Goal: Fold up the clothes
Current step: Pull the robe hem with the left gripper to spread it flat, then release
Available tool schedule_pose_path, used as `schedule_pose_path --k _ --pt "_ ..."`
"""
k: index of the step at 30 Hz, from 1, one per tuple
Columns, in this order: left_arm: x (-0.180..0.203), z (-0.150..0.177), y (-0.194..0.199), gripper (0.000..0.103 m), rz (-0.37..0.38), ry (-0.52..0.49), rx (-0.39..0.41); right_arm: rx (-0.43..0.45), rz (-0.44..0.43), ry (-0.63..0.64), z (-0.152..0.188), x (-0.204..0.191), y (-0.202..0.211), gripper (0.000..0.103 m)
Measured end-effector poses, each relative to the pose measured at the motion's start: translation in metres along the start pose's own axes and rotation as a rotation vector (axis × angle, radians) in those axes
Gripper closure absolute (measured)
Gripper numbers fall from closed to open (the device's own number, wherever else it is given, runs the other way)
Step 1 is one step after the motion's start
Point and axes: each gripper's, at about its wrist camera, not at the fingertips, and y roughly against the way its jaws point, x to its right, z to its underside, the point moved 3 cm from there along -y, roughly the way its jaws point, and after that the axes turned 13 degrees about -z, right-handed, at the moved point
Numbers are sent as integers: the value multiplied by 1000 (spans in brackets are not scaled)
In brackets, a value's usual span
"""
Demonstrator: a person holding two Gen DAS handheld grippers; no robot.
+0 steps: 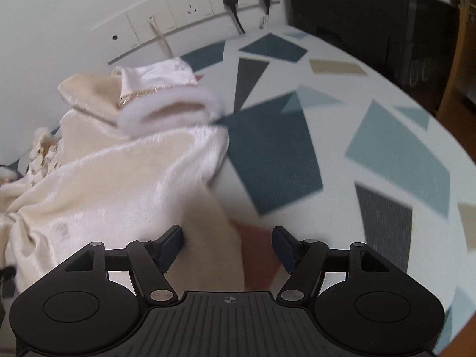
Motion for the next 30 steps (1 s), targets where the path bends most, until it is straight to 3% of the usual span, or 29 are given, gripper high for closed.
schedule_pose_path --k 1,2,3,4,5,6,9,13,15,18,20,21,23,24,25,27,30 --pt "3 -1 -1 26 8 -11 7 -6 -5 12 6 -3 2 40" --pt "5 -2 -2 43 16 -22 15 -14 -12 25 11 -6 3 40" --pt "7 -3 1 74 19 -14 -4 -26 -29 48 16 -12 5 47" --pt "9 -5 4 82 21 0 -29 -37 -48 67 20 -17 6 64" --pt "10 -6 10 83 20 2 -39 -48 -74 68 22 -21 7 74" --pt "11 -7 19 84 25 1 -43 -56 -99 66 23 -24 10 90" --pt "2 -1 48 85 76 68 -97 -48 -181 21 19 -28 26 96" --pt "-41 14 90 86 236 290 -215 30 -318 -20 -2 -33 61 96" --pt "-58 14 100 86 276 355 -216 75 -381 -41 -17 -36 73 96" --pt "-79 3 90 85 261 415 -217 105 -421 -66 -45 -41 65 96" --pt "-83 -2 61 76 209 436 -236 96 -404 -73 -60 -45 42 96" --pt "-82 -3 44 62 157 437 -238 83 -385 -76 -65 -47 27 95" --pt "-77 -4 17 43 25 366 -230 53 -308 -88 -70 -47 -3 87" --pt "-73 -3 5 36 -28 323 -225 39 -262 -92 -71 -47 -17 75" --pt "-72 -2 3 35 -39 308 -219 28 -216 -93 -72 -46 -30 69" --pt "-70 2 3 35 -42 288 -208 29 -152 -42 -69 -50 -38 67" --pt "-70 14 16 28 -37 259 -172 38 -136 36 -61 -54 -30 50"
